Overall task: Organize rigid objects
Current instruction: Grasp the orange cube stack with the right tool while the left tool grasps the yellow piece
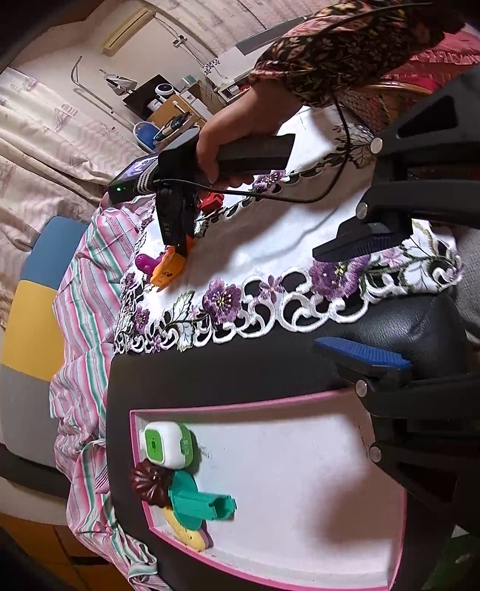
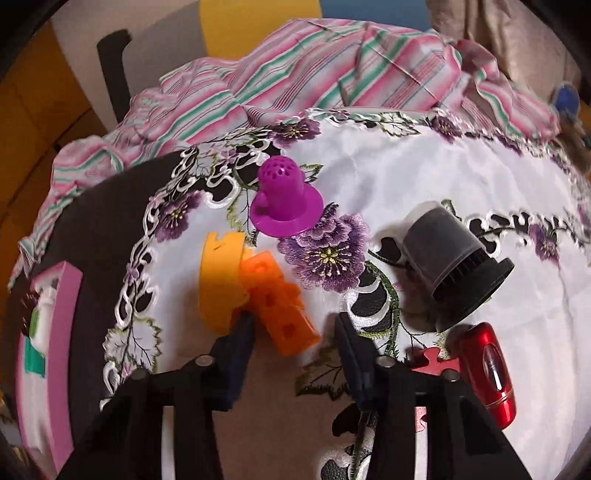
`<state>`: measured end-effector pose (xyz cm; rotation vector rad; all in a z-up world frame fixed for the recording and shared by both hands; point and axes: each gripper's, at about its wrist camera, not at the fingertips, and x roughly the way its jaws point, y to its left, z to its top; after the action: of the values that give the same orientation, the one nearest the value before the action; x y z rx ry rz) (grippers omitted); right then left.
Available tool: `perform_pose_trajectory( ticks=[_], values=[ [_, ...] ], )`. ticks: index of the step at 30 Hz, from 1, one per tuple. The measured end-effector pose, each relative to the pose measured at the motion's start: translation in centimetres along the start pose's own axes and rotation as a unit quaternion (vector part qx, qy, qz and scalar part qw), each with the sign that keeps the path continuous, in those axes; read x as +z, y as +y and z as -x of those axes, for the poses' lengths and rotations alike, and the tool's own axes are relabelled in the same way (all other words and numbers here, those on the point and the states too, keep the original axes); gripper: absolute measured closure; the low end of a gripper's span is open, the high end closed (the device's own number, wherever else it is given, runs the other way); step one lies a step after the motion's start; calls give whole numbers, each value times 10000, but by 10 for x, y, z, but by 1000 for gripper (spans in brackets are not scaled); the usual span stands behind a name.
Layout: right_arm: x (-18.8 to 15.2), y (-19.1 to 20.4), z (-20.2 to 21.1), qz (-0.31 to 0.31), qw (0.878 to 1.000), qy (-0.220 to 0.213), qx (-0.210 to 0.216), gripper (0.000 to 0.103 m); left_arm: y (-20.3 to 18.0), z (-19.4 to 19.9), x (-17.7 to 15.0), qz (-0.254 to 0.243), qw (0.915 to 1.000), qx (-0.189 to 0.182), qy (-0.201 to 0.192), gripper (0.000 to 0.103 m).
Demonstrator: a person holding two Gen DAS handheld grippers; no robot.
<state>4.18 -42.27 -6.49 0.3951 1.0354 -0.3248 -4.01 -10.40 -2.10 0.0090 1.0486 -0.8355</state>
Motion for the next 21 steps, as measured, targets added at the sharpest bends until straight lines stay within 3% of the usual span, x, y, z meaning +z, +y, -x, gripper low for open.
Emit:
perform_pose_trajectory(
  ticks=[4,8,10,16,19,21],
  values=[
    [-3,-2,3,-213,9995,171,174,77,-9,-6,9,-10,10000,-25,-32,60],
    [-10,-6,8,-168,9987,388,-267,78,-23,-17,26,-72,10000,9,-53,60],
    [-15,-10,10,-207,9982,518,-239,79,-29,-23,36,-70,10000,37,-49,60],
    [-17,-5,18,-204,9935,636,927,79,-42,-40,62,-49,9999,57,-121,60],
    [-19,11,20,256,9944,672,775,79,-41,-48,66,-41,9998,155,-99,60],
    [-21,13,24,464,9964,638,323,79,-39,-53,67,-12,9997,216,-69,60]
  ],
)
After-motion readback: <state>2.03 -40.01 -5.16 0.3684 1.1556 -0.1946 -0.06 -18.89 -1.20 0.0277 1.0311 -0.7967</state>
